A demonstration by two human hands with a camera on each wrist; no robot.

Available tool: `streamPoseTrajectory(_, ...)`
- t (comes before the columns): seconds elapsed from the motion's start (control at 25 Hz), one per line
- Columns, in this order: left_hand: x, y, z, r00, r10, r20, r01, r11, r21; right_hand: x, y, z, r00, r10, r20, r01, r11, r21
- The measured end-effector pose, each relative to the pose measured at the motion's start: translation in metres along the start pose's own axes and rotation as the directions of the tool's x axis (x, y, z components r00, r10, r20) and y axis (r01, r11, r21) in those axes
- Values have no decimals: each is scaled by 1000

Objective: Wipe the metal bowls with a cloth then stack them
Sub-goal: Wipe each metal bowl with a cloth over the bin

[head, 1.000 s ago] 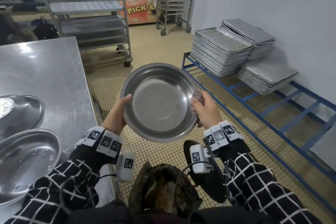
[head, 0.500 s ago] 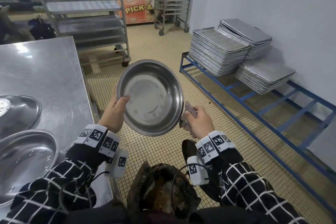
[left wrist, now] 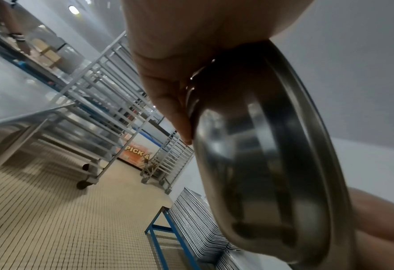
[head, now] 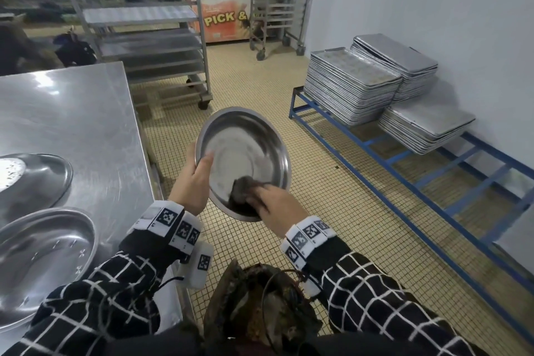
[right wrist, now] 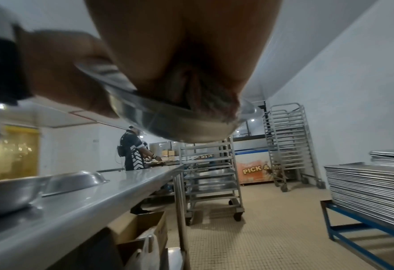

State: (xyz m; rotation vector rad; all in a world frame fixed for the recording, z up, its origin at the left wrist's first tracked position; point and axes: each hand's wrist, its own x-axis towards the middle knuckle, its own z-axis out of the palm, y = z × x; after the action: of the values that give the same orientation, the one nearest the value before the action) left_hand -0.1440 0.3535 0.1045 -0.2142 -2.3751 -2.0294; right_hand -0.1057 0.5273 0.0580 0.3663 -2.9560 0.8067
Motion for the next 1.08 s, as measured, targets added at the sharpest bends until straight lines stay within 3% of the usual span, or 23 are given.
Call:
streamPoseTrajectory(0.16,3,-6,-6,988,-111,-107,102,991,-90,-18,1,6,965,-260,27,261,963,-65)
streamPoseTrajectory(0.28,4,-13,-4,971,-233,-46,222,960,-168,-21,11,6,923,-349,-164,337,937,-93)
streamPoseTrajectory(0.32,4,-15,-4,970,-243,-32,234,958,-167,-20,13,1,919,-321,-229,318,947,-49)
streamPoseTrajectory(0.44,9,-13,-9,999,-4,52,0,996,93,-19,18,-28,939,-179,-294,231,961,154)
streamPoseTrajectory(0.56,7,-5,-12,978,85,192,-130,964,230,-15,17,-55,937,-47,-345,130,966,222)
streamPoseTrajectory(0.72,8,2,-2,970,169,177,-222,910,349,-2,28,-54,825,63,-561,45,983,177)
streamPoseTrajectory(0.88,6,7,8,995,93,36,-99,961,258,-2,28,-47,658,287,-696,-47,938,343)
streamPoseTrajectory(0.96,5,10,13,998,36,-46,-28,987,161,-10,22,-35,690,302,-658,-34,921,388)
streamPoseTrajectory(1.08,8,8,20,993,-10,-118,13,1000,27,-25,9,-4,857,174,-485,-14,949,316)
